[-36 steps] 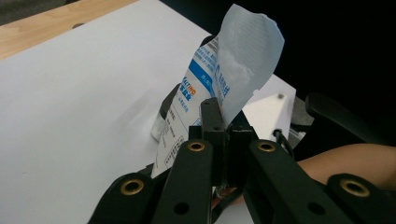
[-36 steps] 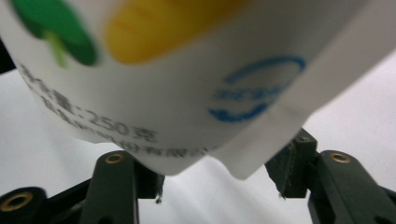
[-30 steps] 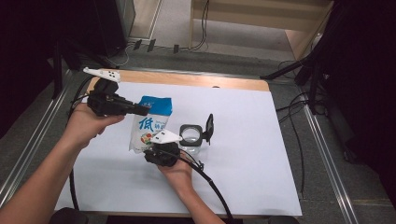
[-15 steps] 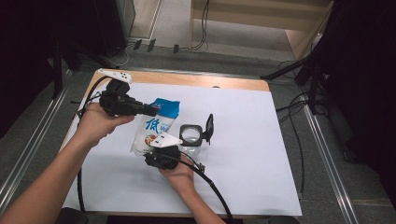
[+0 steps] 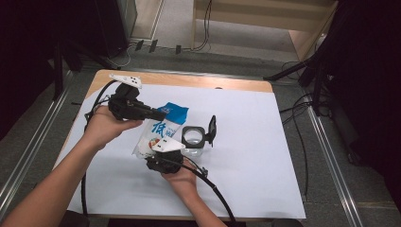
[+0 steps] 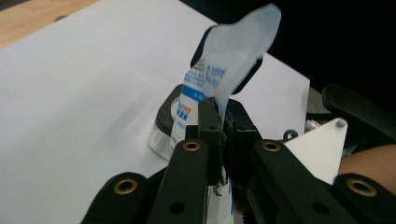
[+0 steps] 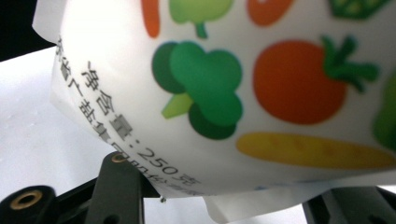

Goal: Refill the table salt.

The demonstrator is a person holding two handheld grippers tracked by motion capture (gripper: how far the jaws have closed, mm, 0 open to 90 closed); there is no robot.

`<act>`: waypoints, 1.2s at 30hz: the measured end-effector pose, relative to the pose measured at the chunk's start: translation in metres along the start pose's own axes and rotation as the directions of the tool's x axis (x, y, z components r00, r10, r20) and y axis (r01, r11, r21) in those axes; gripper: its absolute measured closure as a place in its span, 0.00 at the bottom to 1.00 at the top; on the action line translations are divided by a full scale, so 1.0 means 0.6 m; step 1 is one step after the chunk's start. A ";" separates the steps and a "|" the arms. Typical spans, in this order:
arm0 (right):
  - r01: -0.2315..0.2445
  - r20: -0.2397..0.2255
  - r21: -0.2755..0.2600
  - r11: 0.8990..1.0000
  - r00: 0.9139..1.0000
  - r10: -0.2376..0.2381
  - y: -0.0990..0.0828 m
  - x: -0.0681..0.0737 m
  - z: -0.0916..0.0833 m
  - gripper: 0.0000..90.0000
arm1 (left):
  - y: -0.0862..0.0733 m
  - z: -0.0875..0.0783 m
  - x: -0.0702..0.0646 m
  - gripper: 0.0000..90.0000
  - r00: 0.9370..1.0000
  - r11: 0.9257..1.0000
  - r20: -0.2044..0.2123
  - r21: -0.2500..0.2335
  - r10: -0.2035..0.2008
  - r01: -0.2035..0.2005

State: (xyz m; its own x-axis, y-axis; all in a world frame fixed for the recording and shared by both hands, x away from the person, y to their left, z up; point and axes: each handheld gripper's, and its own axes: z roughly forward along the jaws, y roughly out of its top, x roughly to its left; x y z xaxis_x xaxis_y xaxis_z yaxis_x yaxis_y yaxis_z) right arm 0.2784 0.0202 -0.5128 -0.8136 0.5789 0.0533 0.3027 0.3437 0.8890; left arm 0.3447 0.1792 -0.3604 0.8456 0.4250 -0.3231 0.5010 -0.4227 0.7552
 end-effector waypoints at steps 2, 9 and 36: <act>-0.005 0.005 -0.007 1.000 1.000 0.005 0.000 -0.002 -0.003 0.56 | -0.003 0.004 -0.001 0.95 1.000 1.000 0.008 -0.005 0.001 -0.001; -0.017 0.001 -0.004 1.000 1.000 0.017 -0.004 -0.002 -0.007 0.56 | -0.011 0.023 -0.004 0.92 1.000 1.000 0.019 0.022 0.012 -0.012; -0.116 0.007 -0.033 0.993 0.993 0.117 -0.024 -0.014 -0.019 0.58 | -0.006 0.048 -0.007 0.88 0.999 0.998 0.018 0.051 0.027 -0.028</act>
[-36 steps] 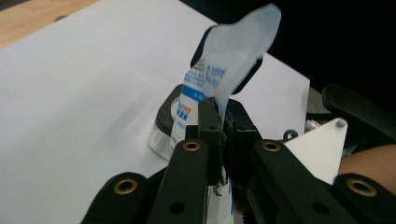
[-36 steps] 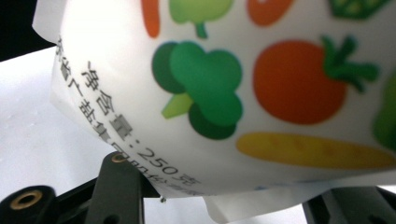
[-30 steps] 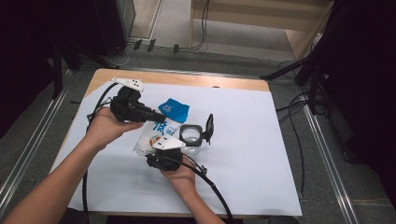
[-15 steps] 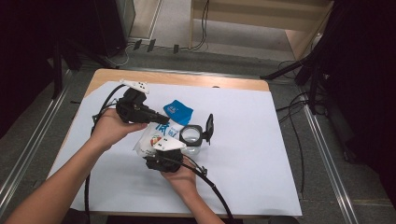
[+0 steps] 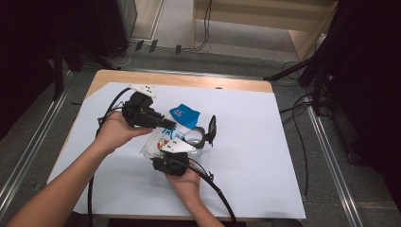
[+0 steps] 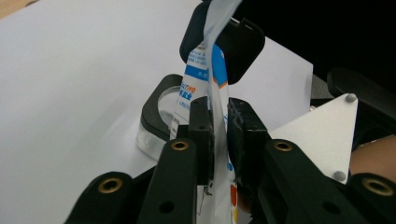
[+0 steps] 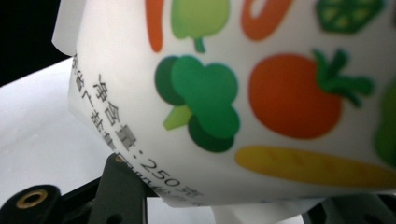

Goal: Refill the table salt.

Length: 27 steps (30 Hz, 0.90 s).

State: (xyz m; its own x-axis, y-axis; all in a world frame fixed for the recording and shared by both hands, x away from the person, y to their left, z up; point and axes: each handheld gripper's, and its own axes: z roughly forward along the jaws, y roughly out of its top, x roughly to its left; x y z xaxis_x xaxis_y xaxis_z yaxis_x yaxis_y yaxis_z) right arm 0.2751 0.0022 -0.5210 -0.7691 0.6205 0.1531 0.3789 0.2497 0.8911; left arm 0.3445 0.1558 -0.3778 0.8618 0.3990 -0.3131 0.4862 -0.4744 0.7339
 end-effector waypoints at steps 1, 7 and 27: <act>-0.002 -0.001 -0.003 1.000 1.000 0.002 -0.001 0.000 0.000 0.58 | -0.001 -0.001 -0.001 0.88 1.000 1.000 -0.002 0.001 0.003 -0.003; -0.008 -0.010 -0.011 1.000 1.000 0.008 -0.004 0.000 -0.004 0.59 | -0.013 -0.008 0.003 0.86 1.000 1.000 0.009 -0.011 -0.012 0.013; 0.038 -0.027 0.013 0.999 0.999 -0.037 0.008 0.009 -0.005 0.59 | 0.005 0.013 0.006 1.00 0.999 0.999 -0.027 0.034 -0.025 0.025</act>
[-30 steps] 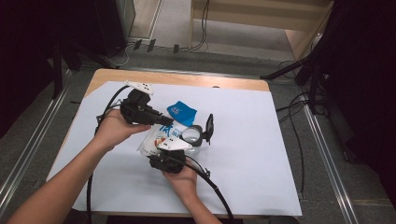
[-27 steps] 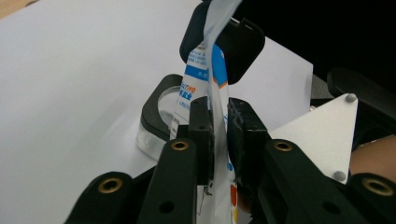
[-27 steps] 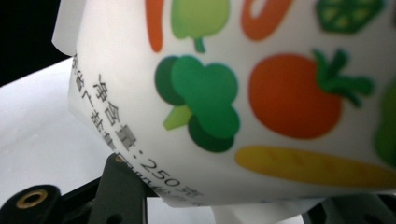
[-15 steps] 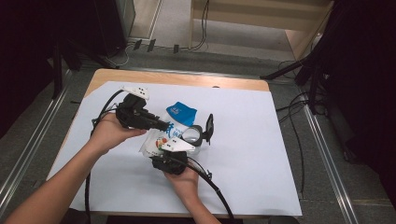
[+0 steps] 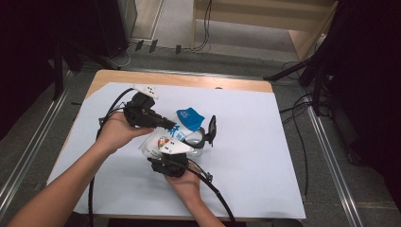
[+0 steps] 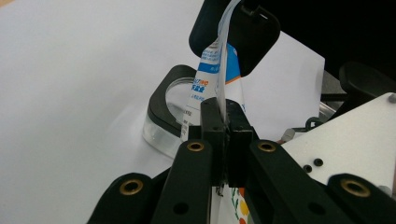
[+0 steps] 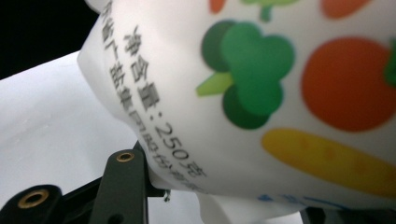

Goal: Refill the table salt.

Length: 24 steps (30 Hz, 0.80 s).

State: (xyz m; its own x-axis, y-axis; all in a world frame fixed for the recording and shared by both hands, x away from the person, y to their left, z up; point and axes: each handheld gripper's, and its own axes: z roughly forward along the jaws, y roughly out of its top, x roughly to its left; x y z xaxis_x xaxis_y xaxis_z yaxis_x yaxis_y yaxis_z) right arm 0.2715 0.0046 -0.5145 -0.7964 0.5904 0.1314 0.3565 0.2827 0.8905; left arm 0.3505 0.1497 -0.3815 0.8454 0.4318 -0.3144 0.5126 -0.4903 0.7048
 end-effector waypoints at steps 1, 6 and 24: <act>-0.006 0.002 -0.003 1.000 1.000 0.006 0.000 -0.002 0.000 0.59 | 0.001 0.002 0.000 1.00 1.000 1.000 0.004 -0.002 -0.003 0.003; -0.065 -0.023 0.009 0.998 0.998 0.065 0.000 -0.011 0.002 0.62 | 0.005 0.013 0.001 1.00 1.000 1.000 -0.021 0.014 -0.015 0.016; -0.127 -0.081 0.007 0.992 0.989 0.127 0.003 -0.018 0.007 0.62 | 0.011 0.031 0.013 1.00 0.998 0.998 -0.012 0.023 -0.058 0.058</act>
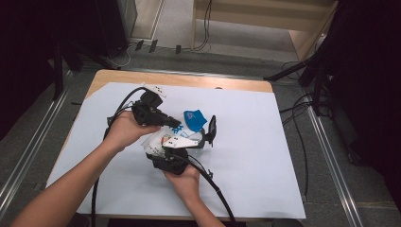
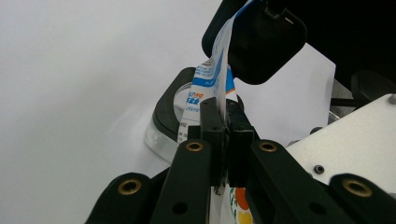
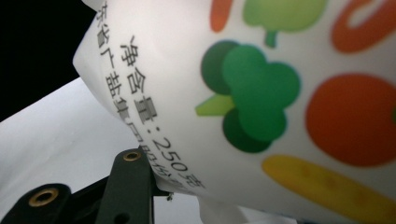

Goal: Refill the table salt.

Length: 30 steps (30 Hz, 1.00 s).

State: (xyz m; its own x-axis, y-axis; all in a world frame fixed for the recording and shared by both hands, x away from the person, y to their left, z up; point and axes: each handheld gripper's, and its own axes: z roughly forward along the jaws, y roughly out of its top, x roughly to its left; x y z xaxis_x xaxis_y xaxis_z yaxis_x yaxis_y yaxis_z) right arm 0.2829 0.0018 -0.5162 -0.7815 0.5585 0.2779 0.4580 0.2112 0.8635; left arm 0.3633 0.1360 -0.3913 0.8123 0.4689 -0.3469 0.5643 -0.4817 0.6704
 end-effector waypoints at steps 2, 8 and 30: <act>-0.007 -0.008 0.002 1.000 1.000 0.007 0.000 0.000 0.001 0.61 | 0.000 0.002 0.000 1.00 1.000 1.000 0.000 0.004 0.005 -0.005; -0.022 -0.024 0.000 1.000 0.999 0.022 0.002 0.002 0.002 0.61 | 0.001 0.003 -0.001 1.00 1.000 1.000 -0.004 0.009 0.002 -0.002; -0.046 -0.014 -0.022 0.999 0.999 0.045 -0.002 0.003 -0.003 0.65 | -0.003 -0.005 -0.013 0.89 1.000 1.000 0.015 0.010 0.020 -0.020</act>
State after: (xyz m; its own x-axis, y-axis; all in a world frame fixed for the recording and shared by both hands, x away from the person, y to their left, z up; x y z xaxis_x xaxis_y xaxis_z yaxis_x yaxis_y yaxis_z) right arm 0.2805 0.0010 -0.5160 -0.7657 0.5565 0.3225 0.4836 0.1675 0.8591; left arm 0.3557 0.1353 -0.3881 0.8253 0.4484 -0.3431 0.5495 -0.4980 0.6709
